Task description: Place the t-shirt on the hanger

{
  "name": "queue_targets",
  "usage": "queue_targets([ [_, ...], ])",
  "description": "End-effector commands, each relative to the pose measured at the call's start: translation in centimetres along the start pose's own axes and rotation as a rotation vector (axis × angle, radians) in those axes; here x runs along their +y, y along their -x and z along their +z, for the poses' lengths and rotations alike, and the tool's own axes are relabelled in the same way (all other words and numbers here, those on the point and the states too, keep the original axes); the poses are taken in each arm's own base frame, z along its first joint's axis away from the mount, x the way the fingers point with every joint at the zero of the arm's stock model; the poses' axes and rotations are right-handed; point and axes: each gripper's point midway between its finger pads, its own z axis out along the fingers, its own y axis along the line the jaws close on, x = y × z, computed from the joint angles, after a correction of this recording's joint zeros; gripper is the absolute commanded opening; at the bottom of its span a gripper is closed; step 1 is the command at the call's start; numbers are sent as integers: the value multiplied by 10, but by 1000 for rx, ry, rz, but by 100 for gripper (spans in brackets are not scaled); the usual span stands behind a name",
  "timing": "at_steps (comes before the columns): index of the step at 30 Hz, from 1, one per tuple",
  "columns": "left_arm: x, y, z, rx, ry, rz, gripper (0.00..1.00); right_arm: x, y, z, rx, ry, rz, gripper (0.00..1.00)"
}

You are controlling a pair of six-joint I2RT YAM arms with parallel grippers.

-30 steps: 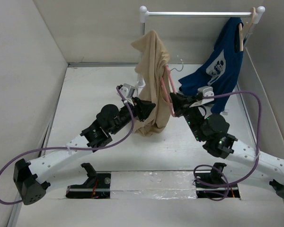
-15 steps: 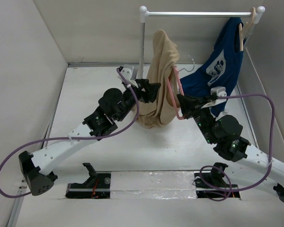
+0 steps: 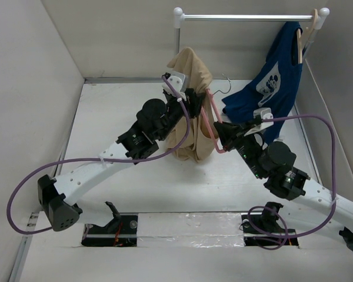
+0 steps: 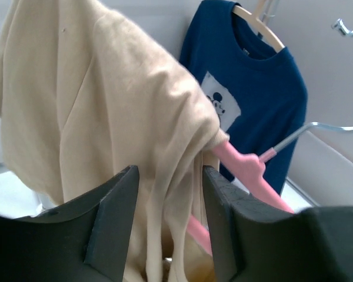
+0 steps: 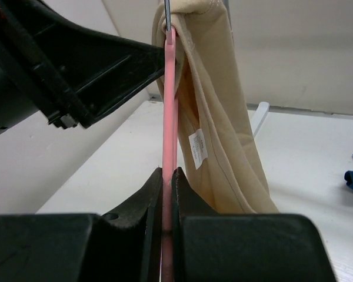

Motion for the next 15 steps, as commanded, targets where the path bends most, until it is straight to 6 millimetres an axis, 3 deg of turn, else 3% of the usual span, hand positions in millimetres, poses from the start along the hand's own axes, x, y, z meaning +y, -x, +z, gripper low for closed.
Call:
queue_targets([
  [1, 0, 42, 4, -113, 19, 29, 35, 14, 49, -1, -117, 51, 76, 0],
  [2, 0, 43, 6, -117, 24, 32, 17, 14, 48, -1, -114, 49, 73, 0],
  [3, 1, 44, 6, -124, 28, 34, 5, 14, 50, -1, -115, 49, 75, 0],
  [4, 2, 45, 5, -127, 35, 33, 0, 13, 49, -1, -111, 45, 71, 0],
  [10, 10, 31, -15, -123, 43, -43, 0, 4, 68, 0, -159, -17, 57, 0],
  [15, 10, -13, -42, -38, -2, -152, 0, 1, 88, 2, -219, -48, 27, 0],
])
